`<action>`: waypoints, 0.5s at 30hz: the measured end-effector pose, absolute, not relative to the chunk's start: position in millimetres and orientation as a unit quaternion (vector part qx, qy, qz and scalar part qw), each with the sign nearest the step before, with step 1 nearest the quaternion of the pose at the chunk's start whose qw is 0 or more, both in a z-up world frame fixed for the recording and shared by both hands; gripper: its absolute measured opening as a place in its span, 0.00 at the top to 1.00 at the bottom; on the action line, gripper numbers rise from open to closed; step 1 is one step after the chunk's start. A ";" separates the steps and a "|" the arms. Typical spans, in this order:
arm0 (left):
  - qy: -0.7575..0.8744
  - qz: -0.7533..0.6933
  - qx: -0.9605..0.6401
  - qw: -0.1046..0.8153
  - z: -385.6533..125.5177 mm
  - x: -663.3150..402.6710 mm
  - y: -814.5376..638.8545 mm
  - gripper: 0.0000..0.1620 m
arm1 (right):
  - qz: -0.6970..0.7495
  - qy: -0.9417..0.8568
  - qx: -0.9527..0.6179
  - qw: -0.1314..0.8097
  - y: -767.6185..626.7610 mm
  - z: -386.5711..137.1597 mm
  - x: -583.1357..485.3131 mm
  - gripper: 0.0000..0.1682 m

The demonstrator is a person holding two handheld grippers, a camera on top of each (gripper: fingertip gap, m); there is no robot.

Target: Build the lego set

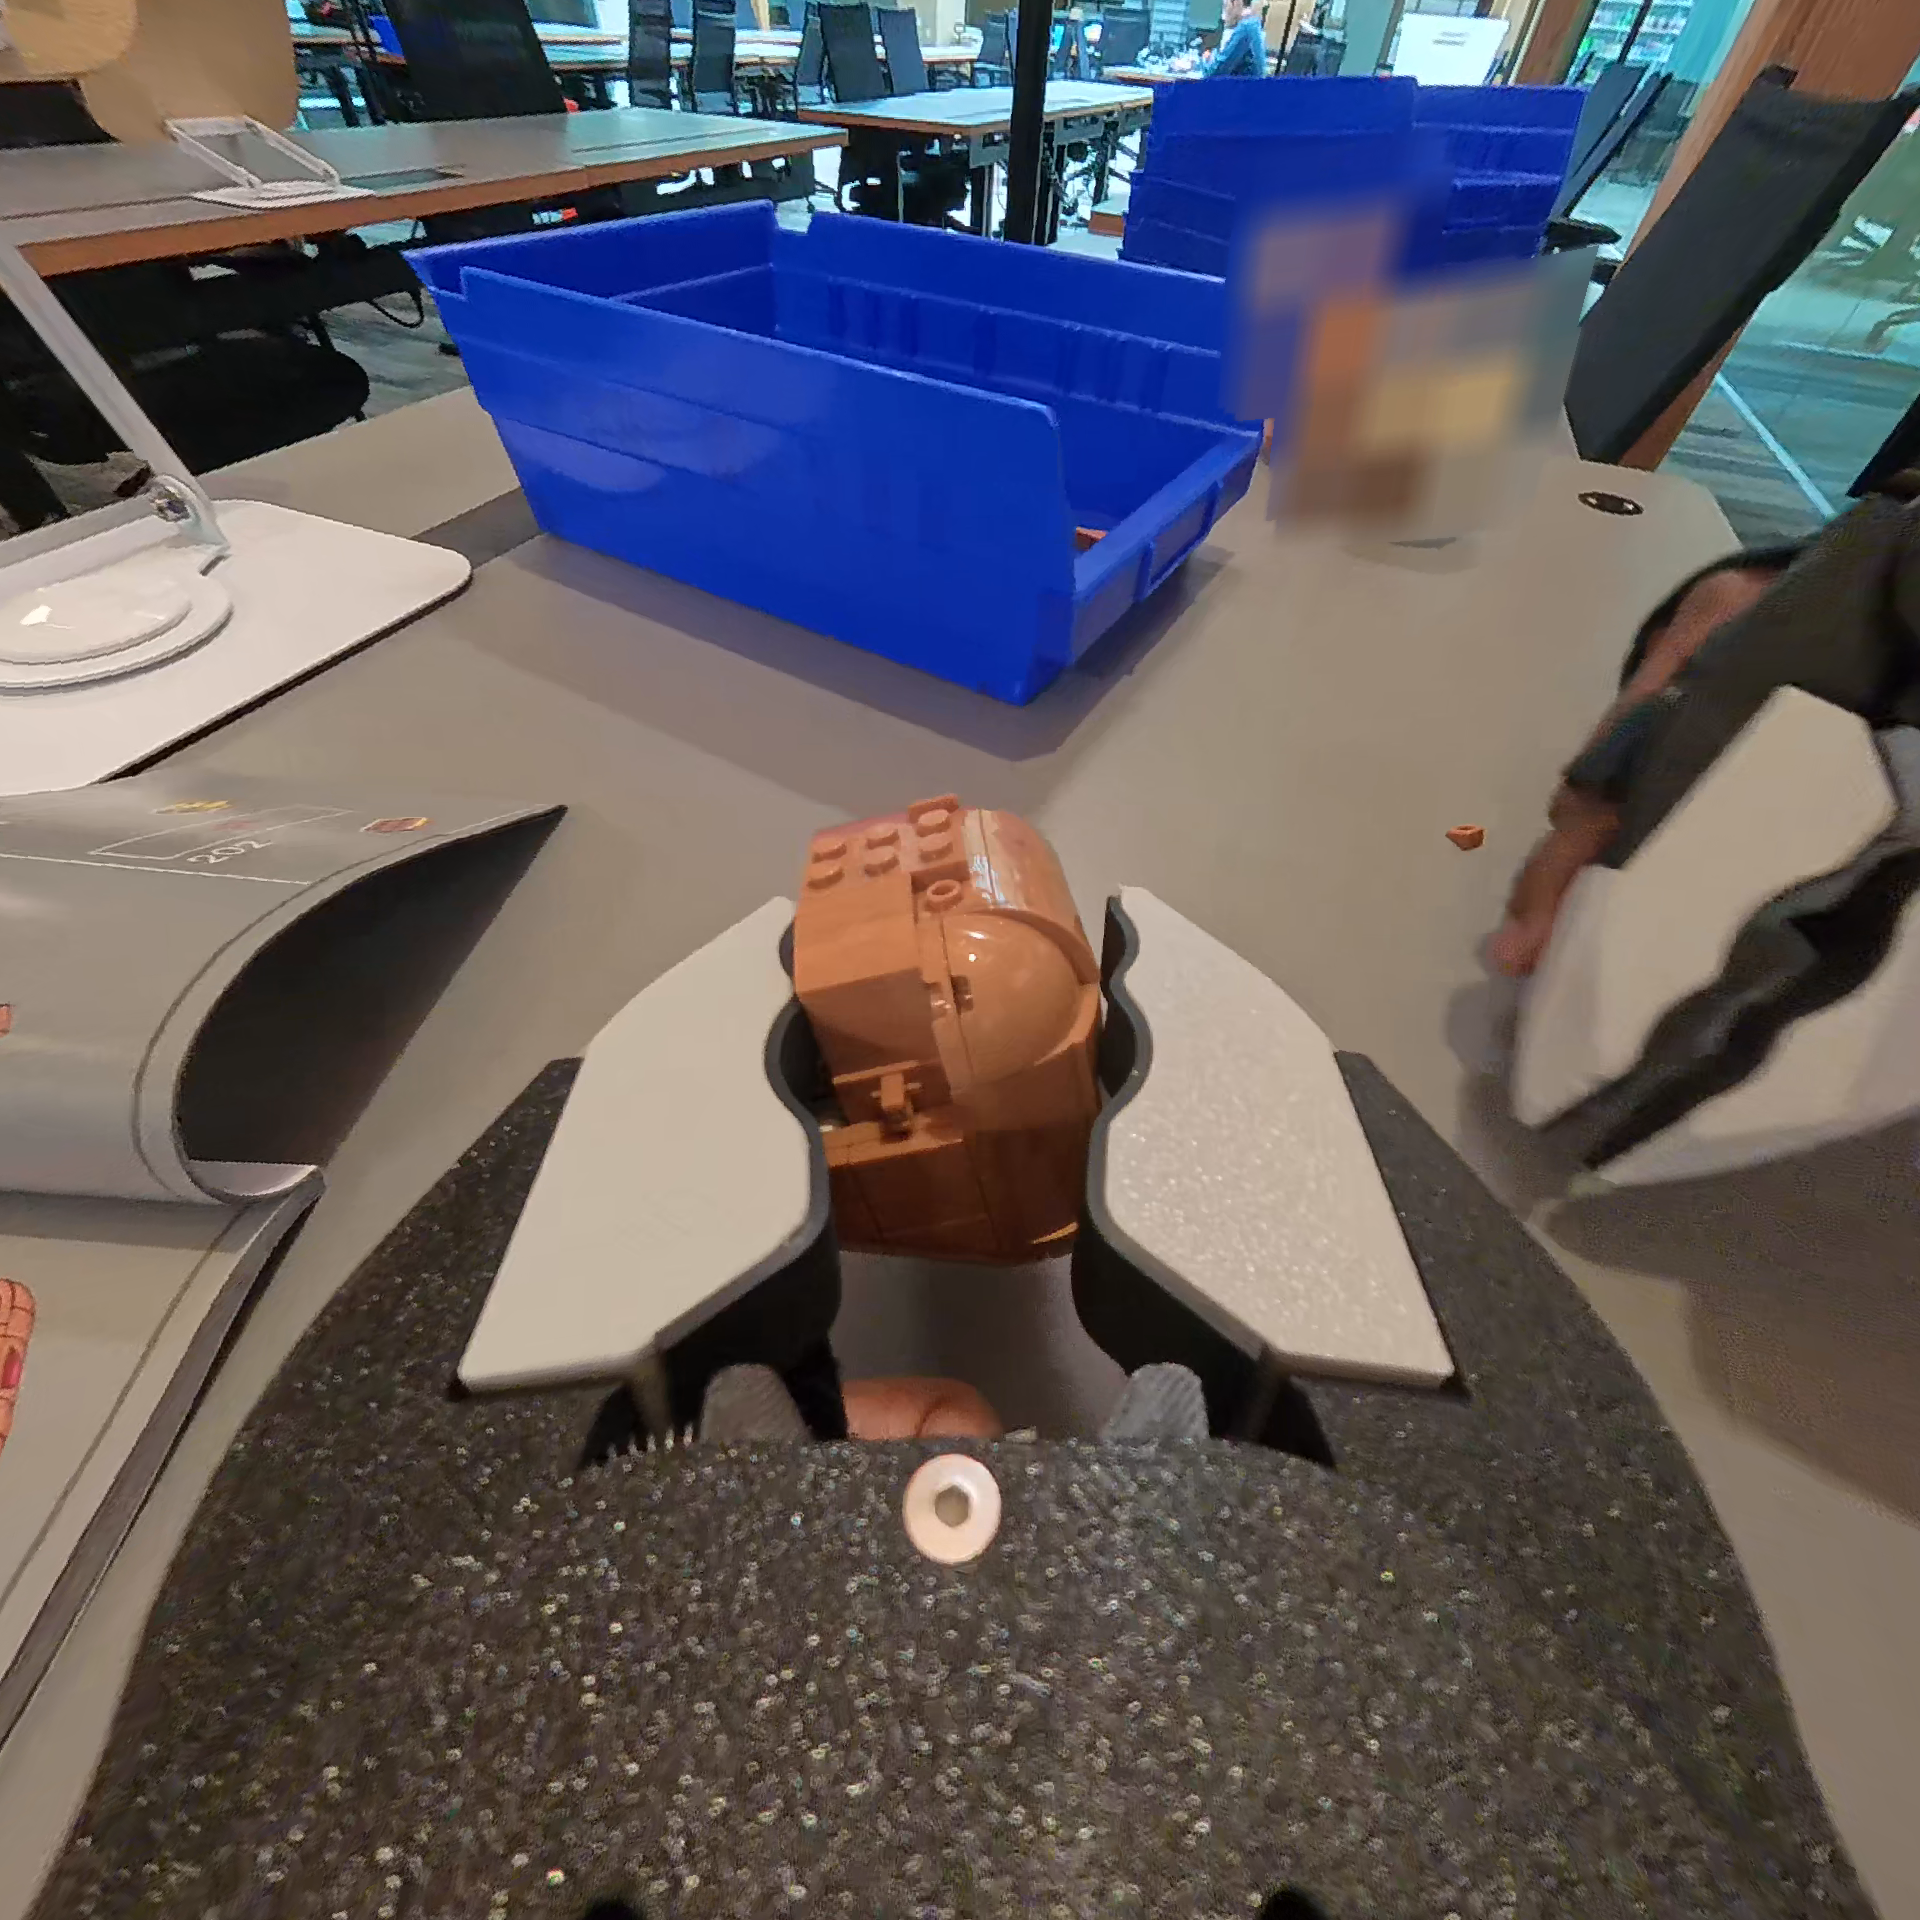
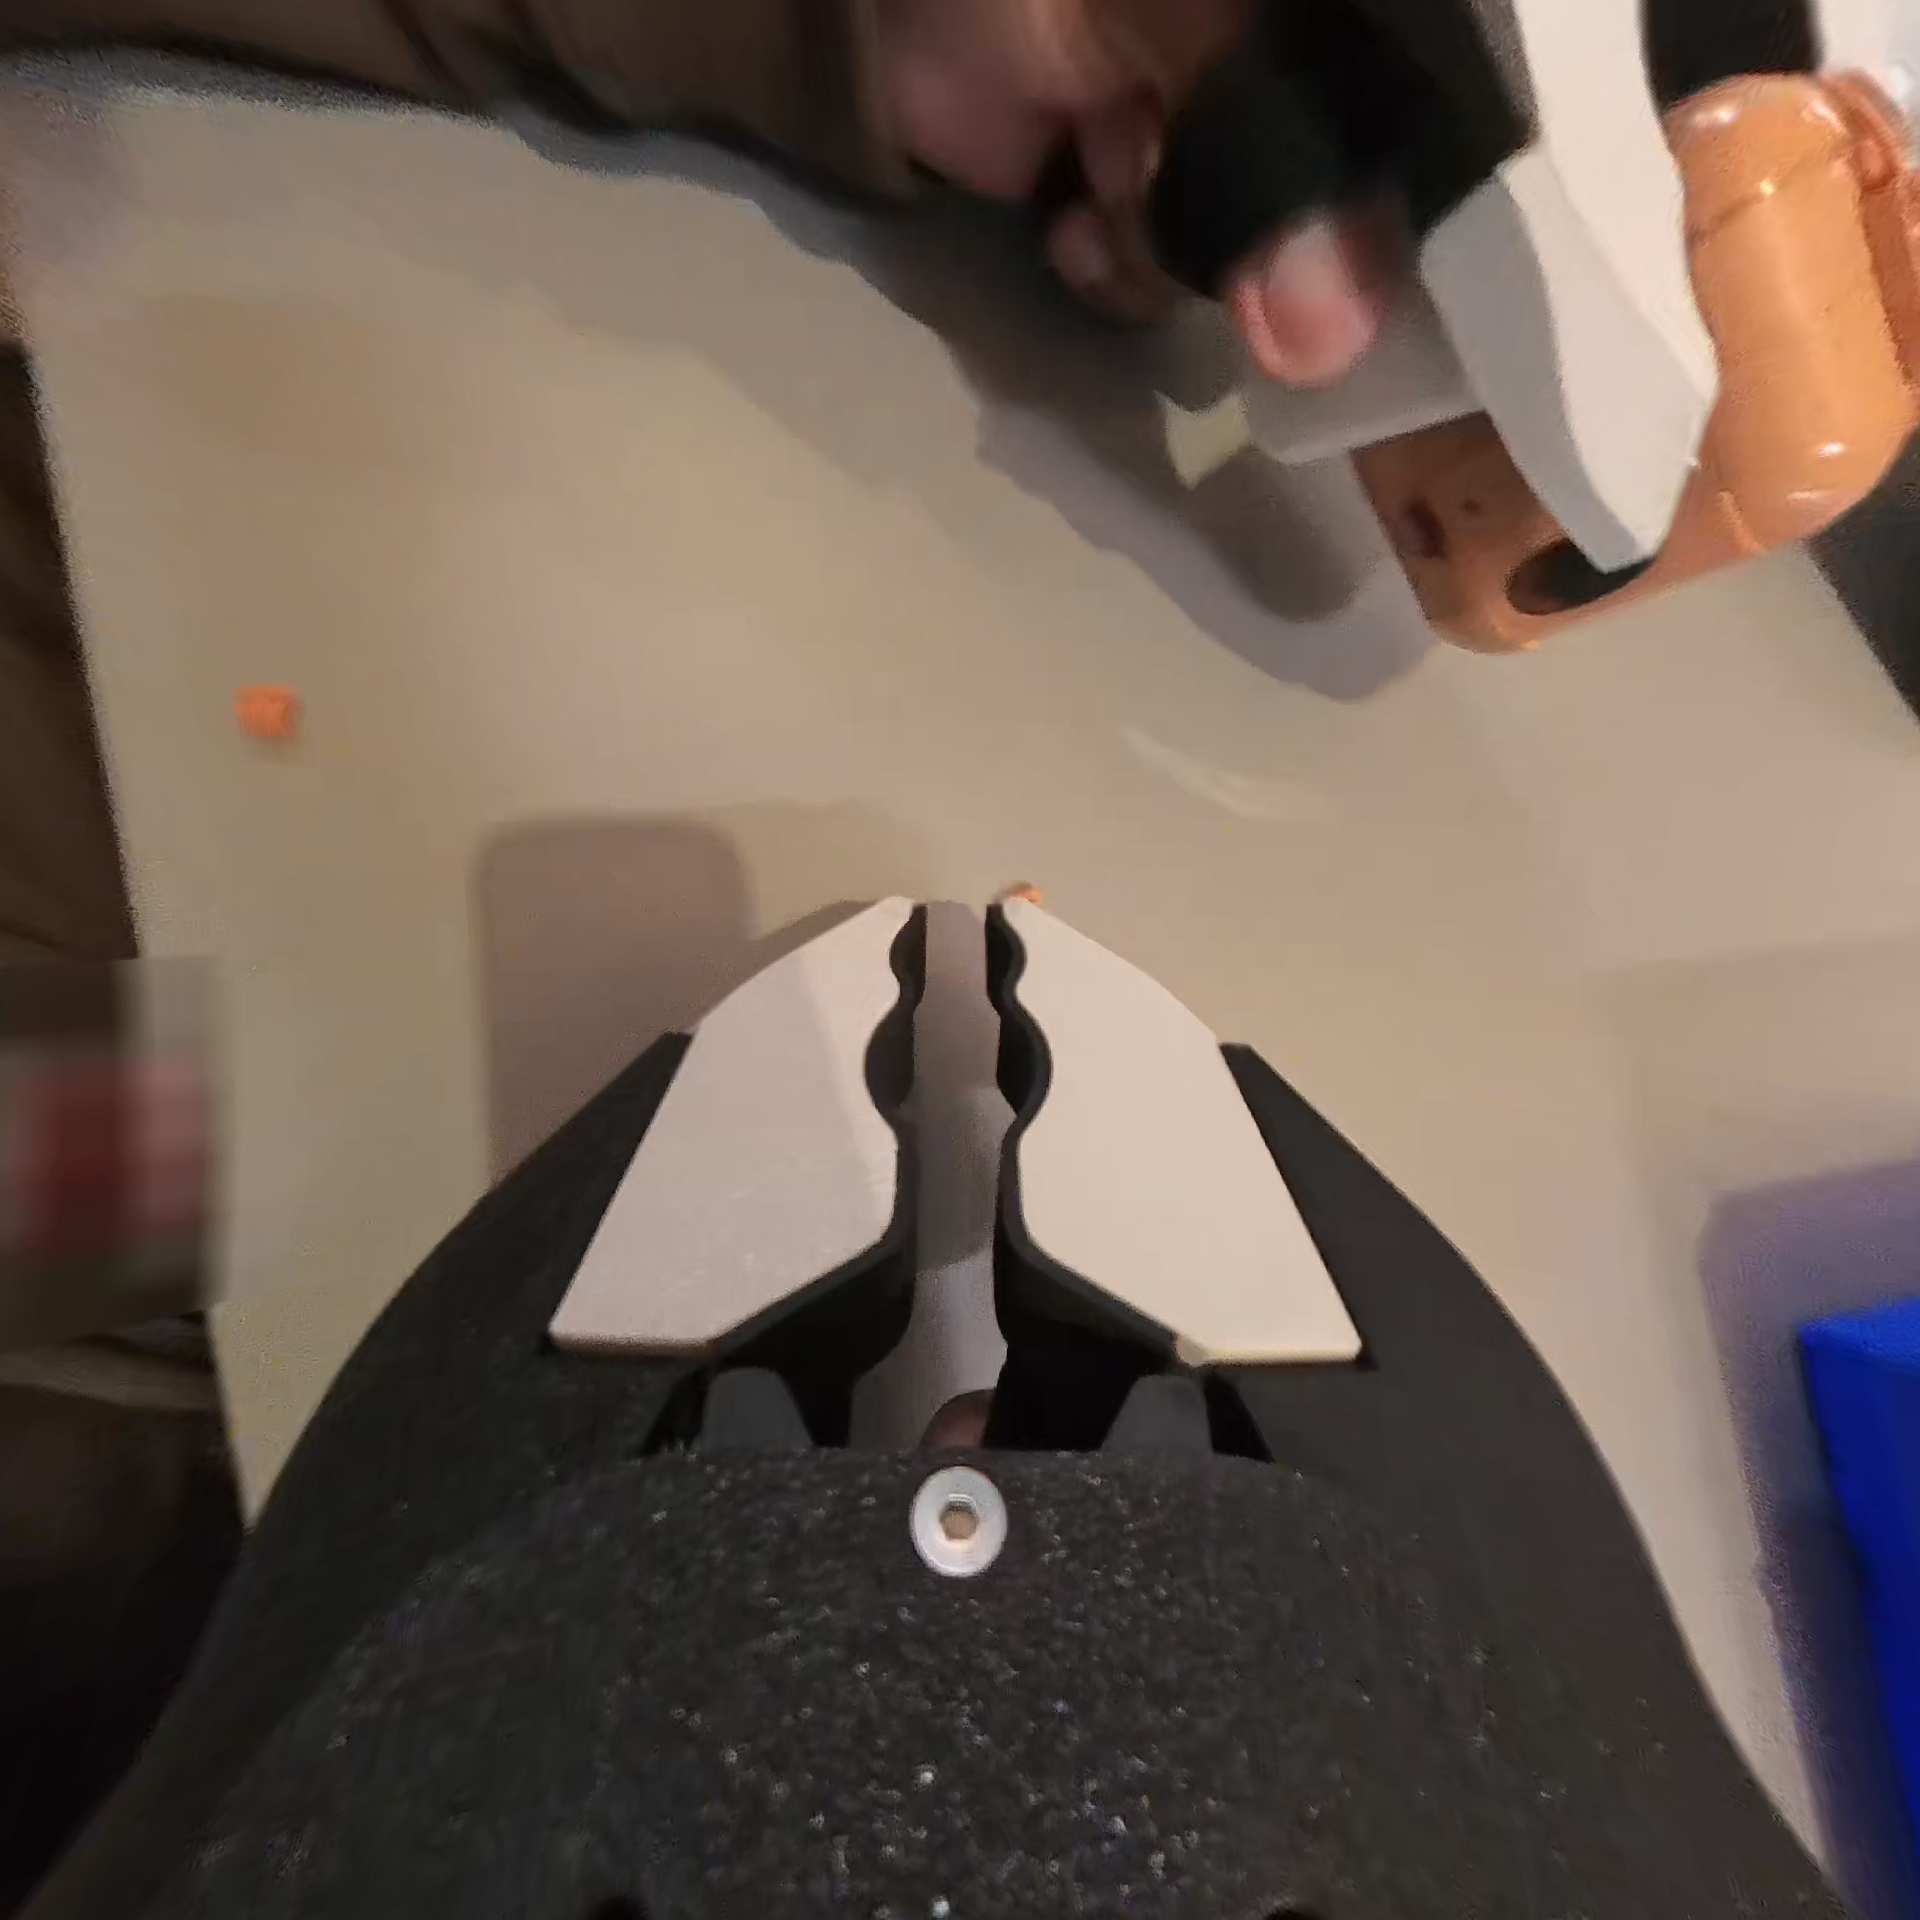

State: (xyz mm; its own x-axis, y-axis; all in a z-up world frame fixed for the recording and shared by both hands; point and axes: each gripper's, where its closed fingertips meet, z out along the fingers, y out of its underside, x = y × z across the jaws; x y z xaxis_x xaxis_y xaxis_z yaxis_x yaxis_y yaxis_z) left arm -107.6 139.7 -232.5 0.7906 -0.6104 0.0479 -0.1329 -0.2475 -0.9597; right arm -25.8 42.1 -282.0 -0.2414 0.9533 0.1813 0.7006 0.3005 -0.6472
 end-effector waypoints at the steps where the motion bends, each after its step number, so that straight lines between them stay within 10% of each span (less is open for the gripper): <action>1: 0.247 -0.215 -0.760 0.561 -232.7 -106.0 138.8 0.68 | 0.210 -0.759 -0.547 0.284 48.6 -284.0 -26.4 0.93; 15: 0.260 -0.220 -0.761 0.552 -234.8 -101.3 134.1 0.68 | 0.213 -0.822 -0.500 0.169 54.0 -300.7 -37.1 0.95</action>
State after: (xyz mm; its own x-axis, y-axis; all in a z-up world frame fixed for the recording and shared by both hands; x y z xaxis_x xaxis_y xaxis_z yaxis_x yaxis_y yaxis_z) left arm -101.3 134.1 -234.8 0.7679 -0.6387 0.0478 -0.1522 -0.2544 -0.9550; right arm -37.1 54.0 -300.7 -0.4431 0.8941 0.0658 0.7497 0.4098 -0.5196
